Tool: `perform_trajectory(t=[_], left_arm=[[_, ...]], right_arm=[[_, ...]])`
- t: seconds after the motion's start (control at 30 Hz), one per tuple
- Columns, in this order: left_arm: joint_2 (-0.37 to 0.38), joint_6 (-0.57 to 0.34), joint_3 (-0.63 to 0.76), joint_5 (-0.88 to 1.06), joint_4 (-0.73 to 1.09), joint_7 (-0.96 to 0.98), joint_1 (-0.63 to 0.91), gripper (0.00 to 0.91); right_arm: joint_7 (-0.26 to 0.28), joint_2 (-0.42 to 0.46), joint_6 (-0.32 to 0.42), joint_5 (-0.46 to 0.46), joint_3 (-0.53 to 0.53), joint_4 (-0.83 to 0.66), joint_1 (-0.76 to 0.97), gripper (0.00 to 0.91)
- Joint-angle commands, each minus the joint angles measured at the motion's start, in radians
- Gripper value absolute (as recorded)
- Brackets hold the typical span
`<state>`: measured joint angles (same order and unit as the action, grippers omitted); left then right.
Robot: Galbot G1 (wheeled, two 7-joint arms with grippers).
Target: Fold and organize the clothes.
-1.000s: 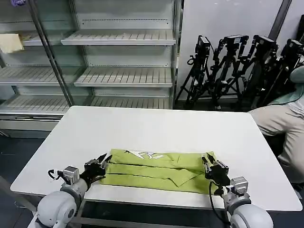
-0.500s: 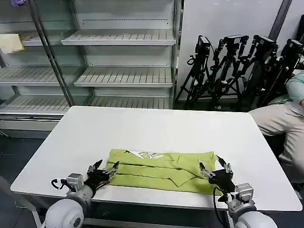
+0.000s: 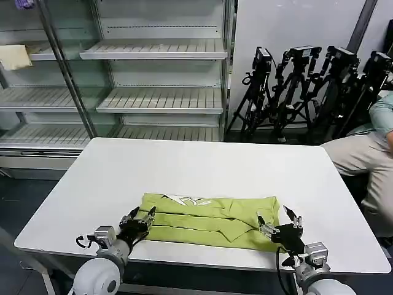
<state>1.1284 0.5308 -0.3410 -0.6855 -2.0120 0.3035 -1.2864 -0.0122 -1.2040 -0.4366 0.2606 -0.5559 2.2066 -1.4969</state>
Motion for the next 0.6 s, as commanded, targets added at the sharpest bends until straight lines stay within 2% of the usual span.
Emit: perform_trajectory(t=[0.03,0.23,0.43,0.6], left_arm=[[0.012,0.002,0.026,-0.014,0.018,0.024,0.01,0.01],[0.005,0.001,0.024,0.014,0.03,0.017,0.035,0.01],[-0.006,-0.009,0.007,0.153,0.022,-0.033,0.042,0.0],[-0.054,-0.006,-0.054,0.242,-0.013,-0.086,0.033,0.0]], right_arm=[[-0.001,-0.001,0.002,-0.004,-0.001,-0.001,-0.005,0.907],[-0.003,-0.001,0.002,-0.005,0.003,-0.004,-0.004,0.907],[-0.006,-0.002,0.002,-0.006,0.009,-0.005,0.001,0.907],[-0.008,-0.001,0.003,-0.005,0.006,-0.004,0.006,0.907]])
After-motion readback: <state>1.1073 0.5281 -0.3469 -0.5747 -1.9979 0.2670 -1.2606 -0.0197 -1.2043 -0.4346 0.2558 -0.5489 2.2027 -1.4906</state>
